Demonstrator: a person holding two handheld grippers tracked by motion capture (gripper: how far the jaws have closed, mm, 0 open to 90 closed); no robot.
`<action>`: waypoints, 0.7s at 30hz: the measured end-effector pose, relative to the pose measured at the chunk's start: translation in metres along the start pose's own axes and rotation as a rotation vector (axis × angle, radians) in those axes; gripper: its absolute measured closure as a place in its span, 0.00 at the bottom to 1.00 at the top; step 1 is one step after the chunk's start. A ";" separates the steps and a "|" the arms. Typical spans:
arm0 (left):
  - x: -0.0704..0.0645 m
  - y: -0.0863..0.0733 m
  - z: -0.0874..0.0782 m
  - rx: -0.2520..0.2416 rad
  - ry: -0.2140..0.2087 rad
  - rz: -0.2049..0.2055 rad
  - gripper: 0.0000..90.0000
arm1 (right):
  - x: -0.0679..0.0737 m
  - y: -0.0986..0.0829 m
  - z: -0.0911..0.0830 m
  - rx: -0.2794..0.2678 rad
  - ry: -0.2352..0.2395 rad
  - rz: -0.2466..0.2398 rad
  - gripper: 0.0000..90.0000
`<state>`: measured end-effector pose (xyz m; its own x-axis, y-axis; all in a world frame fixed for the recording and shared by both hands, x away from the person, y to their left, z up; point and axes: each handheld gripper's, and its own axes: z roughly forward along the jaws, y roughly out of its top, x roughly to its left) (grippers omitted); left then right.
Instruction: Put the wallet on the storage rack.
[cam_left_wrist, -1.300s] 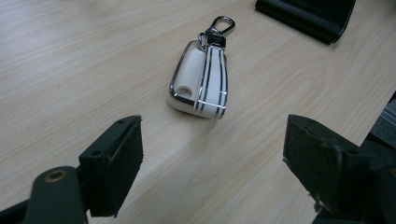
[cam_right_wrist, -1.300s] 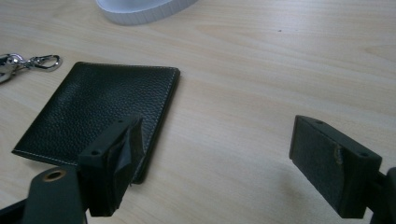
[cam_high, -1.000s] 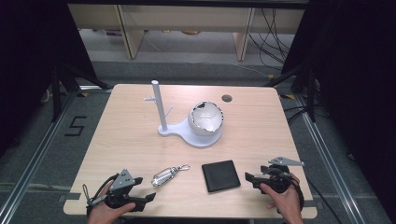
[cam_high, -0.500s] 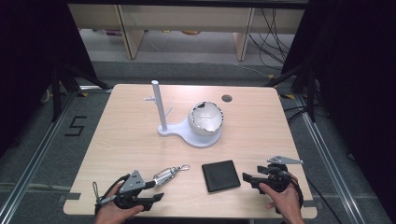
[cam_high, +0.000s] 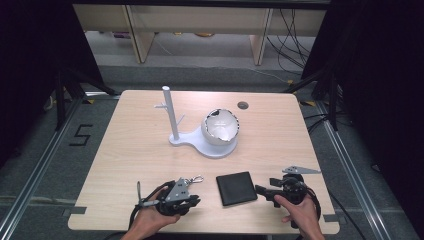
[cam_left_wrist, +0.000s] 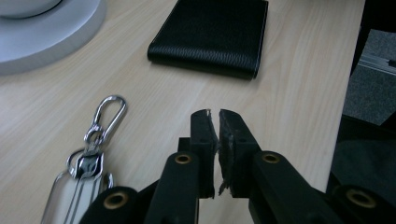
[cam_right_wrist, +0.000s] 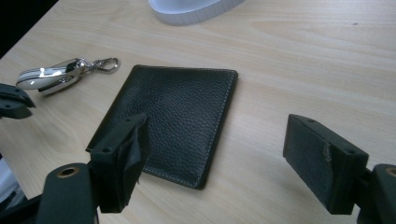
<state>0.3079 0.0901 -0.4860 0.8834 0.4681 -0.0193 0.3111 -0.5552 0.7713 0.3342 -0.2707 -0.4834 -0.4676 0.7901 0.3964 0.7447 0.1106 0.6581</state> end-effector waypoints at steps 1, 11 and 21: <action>0.003 0.004 0.003 0.022 -0.014 0.038 0.94 | -0.003 0.000 0.002 -0.013 -0.001 -0.030 0.26; 0.011 0.021 0.030 0.036 -0.025 0.018 0.97 | 0.001 0.001 0.008 0.006 0.014 0.004 0.27; 0.010 0.027 0.053 0.059 -0.043 0.027 0.98 | -0.001 0.002 0.016 0.018 0.035 -0.017 0.27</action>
<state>0.3436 0.0431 -0.4990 0.9056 0.4232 -0.0278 0.3061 -0.6069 0.7334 0.3437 -0.2617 -0.4922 -0.4962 0.7664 0.4080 0.7449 0.1343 0.6535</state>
